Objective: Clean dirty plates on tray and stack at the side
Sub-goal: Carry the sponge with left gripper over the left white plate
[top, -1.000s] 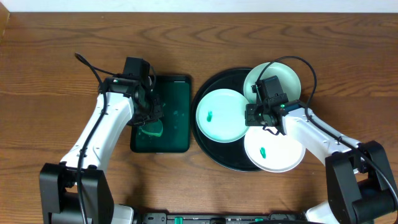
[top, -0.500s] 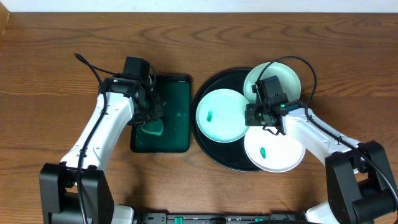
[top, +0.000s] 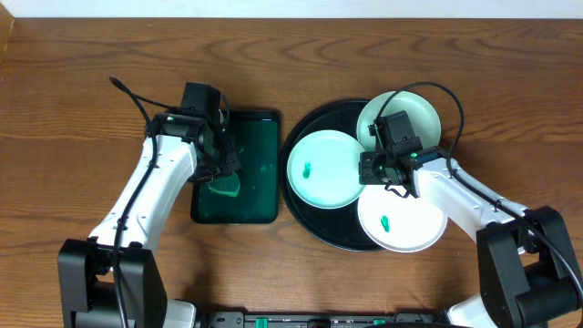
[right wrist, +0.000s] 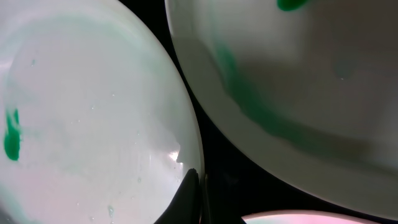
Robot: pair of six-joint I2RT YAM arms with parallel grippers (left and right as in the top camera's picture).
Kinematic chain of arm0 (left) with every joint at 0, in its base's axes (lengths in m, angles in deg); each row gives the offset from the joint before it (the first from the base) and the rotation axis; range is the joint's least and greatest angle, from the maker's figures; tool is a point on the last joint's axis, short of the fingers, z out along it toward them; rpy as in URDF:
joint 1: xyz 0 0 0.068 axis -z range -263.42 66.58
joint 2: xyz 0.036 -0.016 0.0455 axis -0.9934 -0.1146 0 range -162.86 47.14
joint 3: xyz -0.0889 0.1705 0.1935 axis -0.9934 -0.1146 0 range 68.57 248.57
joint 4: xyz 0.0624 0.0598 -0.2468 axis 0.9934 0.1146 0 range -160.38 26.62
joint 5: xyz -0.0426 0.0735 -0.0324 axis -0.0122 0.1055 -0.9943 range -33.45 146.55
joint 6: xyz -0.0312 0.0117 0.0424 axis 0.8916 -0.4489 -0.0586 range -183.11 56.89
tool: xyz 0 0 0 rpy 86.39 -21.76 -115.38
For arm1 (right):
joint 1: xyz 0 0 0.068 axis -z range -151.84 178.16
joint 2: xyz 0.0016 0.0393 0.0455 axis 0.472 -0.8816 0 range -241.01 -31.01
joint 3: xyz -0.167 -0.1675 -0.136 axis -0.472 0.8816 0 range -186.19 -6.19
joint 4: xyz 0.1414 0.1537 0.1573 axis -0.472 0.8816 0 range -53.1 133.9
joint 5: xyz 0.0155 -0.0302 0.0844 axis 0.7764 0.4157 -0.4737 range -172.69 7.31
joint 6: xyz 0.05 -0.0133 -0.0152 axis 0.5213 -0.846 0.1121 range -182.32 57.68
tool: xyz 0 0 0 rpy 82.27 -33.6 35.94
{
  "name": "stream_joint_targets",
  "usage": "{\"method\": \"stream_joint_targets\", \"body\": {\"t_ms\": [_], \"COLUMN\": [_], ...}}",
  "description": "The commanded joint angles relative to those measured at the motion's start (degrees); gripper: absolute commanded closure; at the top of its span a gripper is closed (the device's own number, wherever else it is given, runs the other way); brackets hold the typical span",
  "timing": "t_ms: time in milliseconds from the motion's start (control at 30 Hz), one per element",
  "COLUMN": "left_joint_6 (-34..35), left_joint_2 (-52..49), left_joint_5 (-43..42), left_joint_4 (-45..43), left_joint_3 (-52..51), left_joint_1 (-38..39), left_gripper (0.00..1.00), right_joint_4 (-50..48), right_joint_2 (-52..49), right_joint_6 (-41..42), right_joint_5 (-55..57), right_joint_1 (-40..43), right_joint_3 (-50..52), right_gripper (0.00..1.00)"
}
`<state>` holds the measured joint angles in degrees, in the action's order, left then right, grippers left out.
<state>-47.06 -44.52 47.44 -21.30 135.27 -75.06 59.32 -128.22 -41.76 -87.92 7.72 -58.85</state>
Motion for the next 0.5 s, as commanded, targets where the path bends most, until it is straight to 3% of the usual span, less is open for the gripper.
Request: {"method": "stream_joint_targets", "body": {"t_ms": [0, 267, 467], "left_joint_6": [-1.33, -2.05, -1.99], "left_joint_2": [0.39, 0.26, 0.24], "left_joint_5": [-0.28, 2.29, 5.64], "left_joint_4": [-0.85, 0.07, 6.05], "left_joint_3": [1.68, 2.91, 13.35], "left_joint_1": [0.09, 0.07, 0.09], "left_gripper": [0.93, 0.93, 0.93], "right_joint_4": [-0.13, -0.33, -0.44], "right_joint_2": [1.22, 1.22, 1.22], "right_joint_6": [-0.22, -0.2, -0.2], "right_joint_5": [0.96, 1.38, 1.36], "right_joint_1": [0.52, 0.52, 0.46], "right_joint_3": [0.07, 0.07, 0.07], "right_gripper": [0.99, 0.99, 0.99]}}
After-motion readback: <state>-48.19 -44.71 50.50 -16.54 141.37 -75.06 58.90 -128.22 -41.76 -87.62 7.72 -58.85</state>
